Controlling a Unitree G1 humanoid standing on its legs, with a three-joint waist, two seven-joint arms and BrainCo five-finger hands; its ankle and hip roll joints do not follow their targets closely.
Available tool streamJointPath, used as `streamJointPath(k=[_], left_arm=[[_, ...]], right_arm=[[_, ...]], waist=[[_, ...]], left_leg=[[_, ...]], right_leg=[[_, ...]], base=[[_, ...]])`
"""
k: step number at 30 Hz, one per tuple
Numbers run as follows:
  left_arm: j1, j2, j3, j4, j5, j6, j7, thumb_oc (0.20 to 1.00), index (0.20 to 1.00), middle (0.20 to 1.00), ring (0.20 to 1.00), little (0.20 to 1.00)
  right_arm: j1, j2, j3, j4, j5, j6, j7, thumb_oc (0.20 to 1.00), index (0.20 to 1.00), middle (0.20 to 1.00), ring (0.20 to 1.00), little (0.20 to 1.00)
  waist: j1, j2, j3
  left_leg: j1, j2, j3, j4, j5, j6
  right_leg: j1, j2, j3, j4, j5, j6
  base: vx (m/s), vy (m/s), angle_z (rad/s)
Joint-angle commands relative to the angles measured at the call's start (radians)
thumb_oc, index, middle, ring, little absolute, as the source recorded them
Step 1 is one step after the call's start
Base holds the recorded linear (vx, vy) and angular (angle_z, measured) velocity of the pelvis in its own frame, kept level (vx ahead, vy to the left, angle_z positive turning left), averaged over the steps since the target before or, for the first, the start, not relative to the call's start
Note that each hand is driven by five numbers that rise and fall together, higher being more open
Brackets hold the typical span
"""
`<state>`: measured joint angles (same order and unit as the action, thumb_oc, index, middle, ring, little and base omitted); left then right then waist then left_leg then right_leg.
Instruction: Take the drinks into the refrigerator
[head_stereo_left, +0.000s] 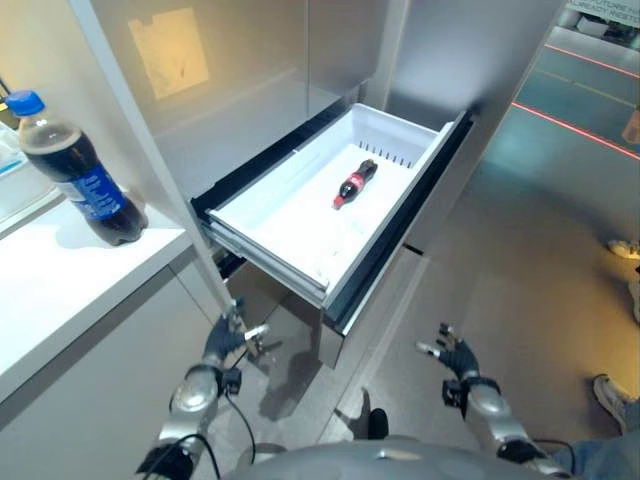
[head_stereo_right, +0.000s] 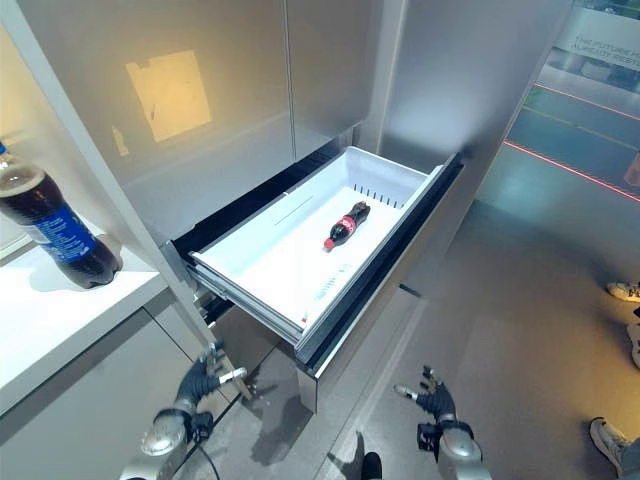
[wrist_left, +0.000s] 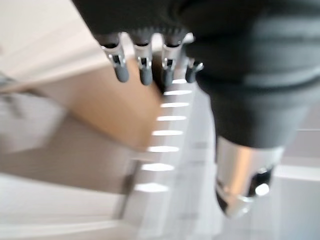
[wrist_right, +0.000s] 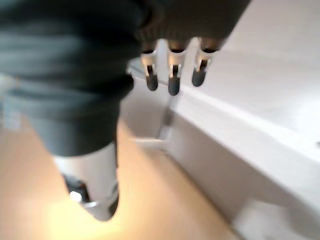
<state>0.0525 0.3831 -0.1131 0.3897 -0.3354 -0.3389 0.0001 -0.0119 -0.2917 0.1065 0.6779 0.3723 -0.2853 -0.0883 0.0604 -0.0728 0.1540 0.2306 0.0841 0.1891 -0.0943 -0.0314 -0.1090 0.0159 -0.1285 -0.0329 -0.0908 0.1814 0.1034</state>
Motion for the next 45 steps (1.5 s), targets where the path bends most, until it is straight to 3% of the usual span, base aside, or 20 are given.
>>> streamJointPath(k=[1,3,8,21,29,45], left_arm=[[-0.046,0.013,0.038,-0.109,-0.046,-0.076,-0.002,1.0,1.0,1.0,1.0,1.0],[-0.032,0.032,0.069,-0.232,-0.066,-0.082,-0.015,1.0,1.0,1.0,1.0,1.0],[-0.016,0.047,0.109,-0.381,-0.102,-0.086,-0.056,1.0,1.0,1.0,1.0,1.0],[0.061,0.065,0.2,-0.586,-0.126,-0.095,-0.101,1.0,1.0,1.0,1.0,1.0],[0.12,0.073,0.296,-0.624,-0.1,-0.12,-0.072,1.0,1.0,1.0,1.0,1.0],[0.081,0.048,0.307,-0.547,-0.039,-0.133,-0.001,1.0,1.0,1.0,1.0,1.0]], right_arm=[[-0.094,-0.074,-0.078,-0.163,0.031,-0.108,-0.021,1.0,1.0,1.0,1.0,1.0],[-0.081,-0.11,-0.157,-0.32,0.046,-0.141,-0.028,1.0,1.0,1.0,1.0,1.0],[-0.08,-0.148,-0.251,-0.497,0.066,-0.17,-0.017,1.0,1.0,1.0,1.0,1.0],[-0.04,-0.136,-0.24,-0.702,0.118,-0.163,0.087,1.0,1.0,1.0,1.0,1.0],[-0.042,-0.146,-0.177,-0.779,0.179,-0.144,0.176,1.0,1.0,1.0,1.0,1.0],[-0.075,-0.173,-0.174,-0.748,0.189,-0.133,0.176,1.0,1.0,1.0,1.0,1.0]], waist=[[-0.01,0.027,0.023],[-0.013,0.025,0.02],[-0.011,0.019,0.016],[0.002,0.013,0.019],[0.021,0.015,0.037],[0.071,0.032,0.053]], left_leg=[[-0.067,-0.067,-0.074,0.007,-0.027,0.096],[-0.068,-0.067,-0.075,0.007,-0.03,0.097],[-0.07,-0.065,-0.078,0.007,-0.033,0.096],[-0.071,-0.061,-0.083,0.007,-0.033,0.094],[-0.093,-0.054,-0.111,0.007,-0.019,0.094],[-0.199,-0.038,-0.336,0.007,0.053,0.071]], right_leg=[[0.066,0.011,-0.061,0.05,-0.094,0.019],[0.067,0.01,-0.064,0.049,-0.094,0.019],[0.069,0.01,-0.067,0.045,-0.095,0.019],[0.068,0.016,-0.072,0.048,-0.097,0.013],[0.033,0.02,-0.082,0.105,-0.118,0.005],[0.005,0.009,-0.295,0.233,-0.214,-0.026]], base=[[0.0,0.0,0.0],[0.0,0.0,0.0],[0.0,0.0,0.0],[0.0,0.0,0.0],[-0.01,-0.011,0.01],[-0.01,-0.061,0.5]])
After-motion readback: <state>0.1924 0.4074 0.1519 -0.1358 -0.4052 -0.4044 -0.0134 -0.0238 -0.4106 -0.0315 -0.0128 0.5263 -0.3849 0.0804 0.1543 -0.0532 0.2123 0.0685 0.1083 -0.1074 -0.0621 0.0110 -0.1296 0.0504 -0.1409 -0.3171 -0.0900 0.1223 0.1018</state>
